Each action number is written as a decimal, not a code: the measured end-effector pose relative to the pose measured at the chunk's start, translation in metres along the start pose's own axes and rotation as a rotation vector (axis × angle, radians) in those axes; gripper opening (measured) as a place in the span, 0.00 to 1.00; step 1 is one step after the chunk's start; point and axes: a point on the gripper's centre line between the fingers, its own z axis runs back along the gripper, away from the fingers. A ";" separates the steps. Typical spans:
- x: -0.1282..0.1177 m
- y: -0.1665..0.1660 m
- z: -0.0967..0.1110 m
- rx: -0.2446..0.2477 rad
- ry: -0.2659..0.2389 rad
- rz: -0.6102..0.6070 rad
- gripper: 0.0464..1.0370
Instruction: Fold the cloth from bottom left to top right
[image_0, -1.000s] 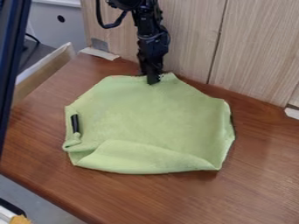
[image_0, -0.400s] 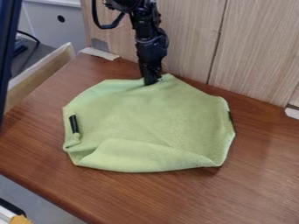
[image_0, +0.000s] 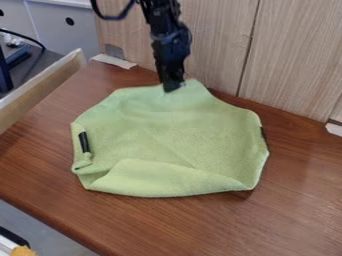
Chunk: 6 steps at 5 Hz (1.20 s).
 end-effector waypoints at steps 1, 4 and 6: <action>-0.005 -0.015 0.029 0.041 -0.013 -0.017 0.04; -0.022 -0.102 0.033 0.031 -0.022 -0.220 0.04; -0.043 -0.136 0.012 0.007 -0.031 -0.276 0.04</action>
